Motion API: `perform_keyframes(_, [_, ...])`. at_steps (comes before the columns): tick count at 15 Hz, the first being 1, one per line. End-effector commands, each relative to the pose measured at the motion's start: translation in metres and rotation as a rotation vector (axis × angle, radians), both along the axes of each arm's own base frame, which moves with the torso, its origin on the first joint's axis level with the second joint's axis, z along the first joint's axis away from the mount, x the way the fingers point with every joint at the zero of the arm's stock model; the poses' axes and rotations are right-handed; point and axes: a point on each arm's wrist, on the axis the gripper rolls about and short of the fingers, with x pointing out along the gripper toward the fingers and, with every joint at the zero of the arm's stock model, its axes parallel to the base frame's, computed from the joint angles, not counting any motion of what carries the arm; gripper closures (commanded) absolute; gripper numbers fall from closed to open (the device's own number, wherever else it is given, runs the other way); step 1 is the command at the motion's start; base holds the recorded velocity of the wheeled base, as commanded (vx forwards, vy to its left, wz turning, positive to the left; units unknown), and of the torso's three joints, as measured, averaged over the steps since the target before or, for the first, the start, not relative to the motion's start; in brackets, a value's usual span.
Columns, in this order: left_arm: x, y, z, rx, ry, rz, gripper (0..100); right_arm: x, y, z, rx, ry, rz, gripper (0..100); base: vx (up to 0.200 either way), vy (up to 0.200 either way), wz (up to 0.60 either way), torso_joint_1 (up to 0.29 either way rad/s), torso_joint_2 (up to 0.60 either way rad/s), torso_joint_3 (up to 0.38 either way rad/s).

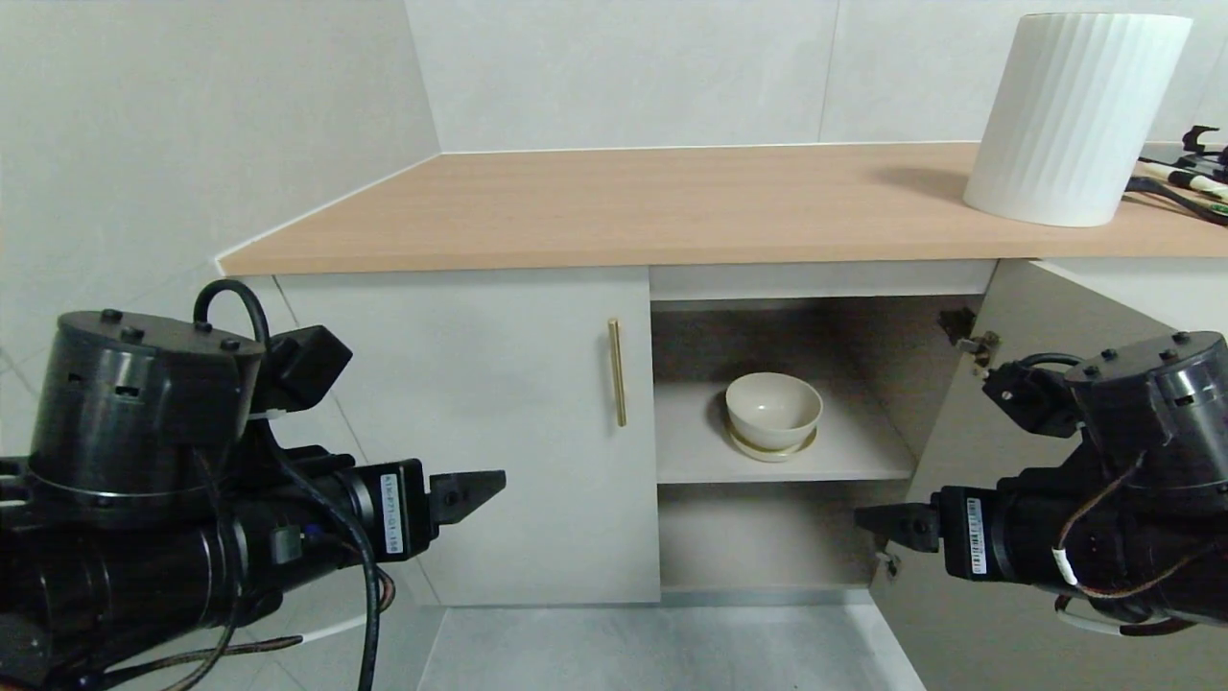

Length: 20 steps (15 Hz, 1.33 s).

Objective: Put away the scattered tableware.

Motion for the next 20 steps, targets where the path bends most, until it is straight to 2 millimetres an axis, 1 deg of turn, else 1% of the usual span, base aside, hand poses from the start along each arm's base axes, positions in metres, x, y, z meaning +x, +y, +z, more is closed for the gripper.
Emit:
perform_keyframes(1, [0.0008,-0.0002,-0.0007,0.002,0.003,0.002,0,0.0011,0.0007,-0.0021,-0.005,0.008,-0.001,0,-0.200,0.000,0.00,-0.002,0.01,0.002])
perform_keyframes(14, [0.0007,-0.0005,-0.0016,0.007,0.006,-0.001,0,0.0001,0.0000,-0.0039,-0.020,0.009,0.007,0,-0.200,0.000,0.00,0.001,0.00,0.002])
perform_keyframes(20, [0.0008,-0.0006,-0.0015,0.005,0.005,0.000,0,-0.0001,-0.0002,-0.0036,-0.019,0.008,0.007,0,0.000,0.000,0.00,0.000,0.00,0.000])
